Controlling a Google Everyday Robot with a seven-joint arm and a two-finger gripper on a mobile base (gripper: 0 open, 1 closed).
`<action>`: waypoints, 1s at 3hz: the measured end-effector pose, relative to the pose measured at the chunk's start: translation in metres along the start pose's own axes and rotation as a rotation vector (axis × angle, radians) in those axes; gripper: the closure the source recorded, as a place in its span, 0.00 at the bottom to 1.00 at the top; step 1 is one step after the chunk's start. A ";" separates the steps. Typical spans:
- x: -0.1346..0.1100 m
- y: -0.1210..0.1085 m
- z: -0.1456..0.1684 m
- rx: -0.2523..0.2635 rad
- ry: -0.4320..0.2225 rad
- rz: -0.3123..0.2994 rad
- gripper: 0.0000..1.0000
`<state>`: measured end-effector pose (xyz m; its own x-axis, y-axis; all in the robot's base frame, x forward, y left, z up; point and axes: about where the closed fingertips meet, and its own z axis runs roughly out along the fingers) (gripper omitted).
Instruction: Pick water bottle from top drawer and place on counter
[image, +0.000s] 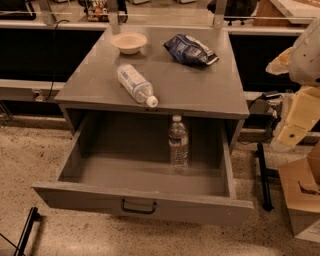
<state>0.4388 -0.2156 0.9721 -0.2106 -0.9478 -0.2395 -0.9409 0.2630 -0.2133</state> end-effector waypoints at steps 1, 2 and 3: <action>-0.007 0.005 0.040 -0.049 -0.061 0.098 0.00; -0.014 0.026 0.079 -0.022 -0.090 0.226 0.00; -0.011 0.031 0.106 -0.018 -0.088 0.242 0.00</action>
Offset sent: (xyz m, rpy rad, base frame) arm 0.0467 0.0678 -0.1295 0.2908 -0.2203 -0.3832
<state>0.4403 -0.1782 0.8676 -0.4071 -0.8379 -0.3636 -0.8707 0.4763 -0.1226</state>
